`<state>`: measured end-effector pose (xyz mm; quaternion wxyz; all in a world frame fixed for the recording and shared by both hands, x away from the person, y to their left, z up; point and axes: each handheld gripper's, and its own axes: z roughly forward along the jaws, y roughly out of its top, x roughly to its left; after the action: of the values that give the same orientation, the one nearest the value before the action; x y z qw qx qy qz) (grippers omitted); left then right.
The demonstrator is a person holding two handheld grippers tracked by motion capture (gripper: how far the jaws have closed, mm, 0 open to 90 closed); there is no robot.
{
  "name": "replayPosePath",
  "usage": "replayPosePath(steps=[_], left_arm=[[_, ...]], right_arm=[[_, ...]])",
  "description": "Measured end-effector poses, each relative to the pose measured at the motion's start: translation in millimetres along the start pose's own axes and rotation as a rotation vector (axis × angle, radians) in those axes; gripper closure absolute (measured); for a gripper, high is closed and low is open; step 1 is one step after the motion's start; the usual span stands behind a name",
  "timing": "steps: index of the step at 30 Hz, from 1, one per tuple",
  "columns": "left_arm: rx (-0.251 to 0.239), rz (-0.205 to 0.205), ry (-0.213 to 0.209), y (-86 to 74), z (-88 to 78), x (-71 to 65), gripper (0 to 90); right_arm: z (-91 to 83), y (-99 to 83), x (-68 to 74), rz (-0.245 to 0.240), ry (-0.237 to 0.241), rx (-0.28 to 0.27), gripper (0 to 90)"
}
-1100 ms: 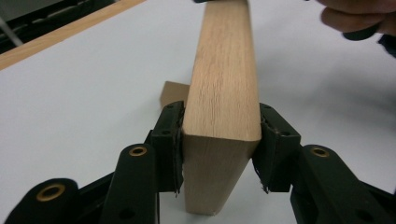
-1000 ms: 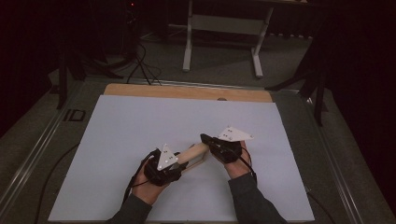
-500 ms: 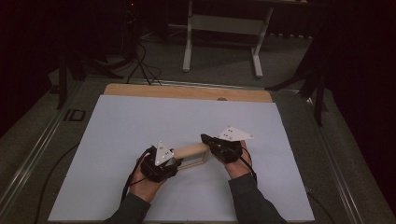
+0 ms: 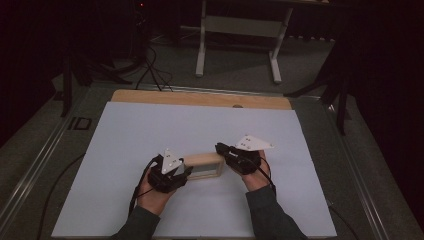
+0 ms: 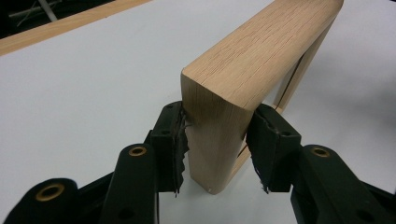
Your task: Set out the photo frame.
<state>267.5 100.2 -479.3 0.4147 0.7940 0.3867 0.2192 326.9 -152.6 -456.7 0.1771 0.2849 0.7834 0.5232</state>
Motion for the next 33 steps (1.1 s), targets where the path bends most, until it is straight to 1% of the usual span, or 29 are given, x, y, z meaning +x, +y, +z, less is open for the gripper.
replayPosePath(steps=[1,2,3,7,10,15,21,23,29,33], left_arm=[[0.000,0.000,0.000,0.0,0.0,0.0,57.4],[0.000,-0.002,-0.002,0.0,0.2,0.3,57.4],[0.001,-0.003,-0.002,0.0,0.3,0.4,57.4],[0.004,-0.008,-0.006,-0.2,1.3,1.0,57.1],[0.006,-0.009,-0.007,-0.2,1.3,1.6,57.1],[0.003,-0.013,-0.008,-0.2,1.7,1.7,57.1],[0.002,-0.015,-0.005,-0.1,2.1,1.9,57.3],[0.001,-0.016,-0.003,-0.1,2.3,1.8,57.3],[0.002,-0.016,-0.002,0.0,2.6,1.9,57.3],[0.000,-0.013,-0.001,0.0,2.9,1.9,57.2]], right_arm=[[0.0,0.0,0.0,0.000,0.000,0.000,81.2],[-0.9,0.4,-0.6,0.005,0.008,-0.003,79.0],[-2.3,1.1,-1.5,0.007,0.020,-0.006,74.7],[-4.9,2.2,-2.2,-0.005,0.052,-0.004,67.0],[-5.2,2.2,-1.9,-0.015,0.067,0.002,61.2],[-3.6,0.5,-1.0,-0.016,0.073,0.030,52.7],[-4.1,-0.8,-1.4,-0.016,0.101,0.037,45.1],[-3.4,-2.0,-1.7,-0.016,0.124,0.053,42.8],[0.2,-7.1,-3.5,-0.010,0.145,0.081,39.2],[2.2,-9.4,-3.0,-0.021,0.152,0.090,36.9]])
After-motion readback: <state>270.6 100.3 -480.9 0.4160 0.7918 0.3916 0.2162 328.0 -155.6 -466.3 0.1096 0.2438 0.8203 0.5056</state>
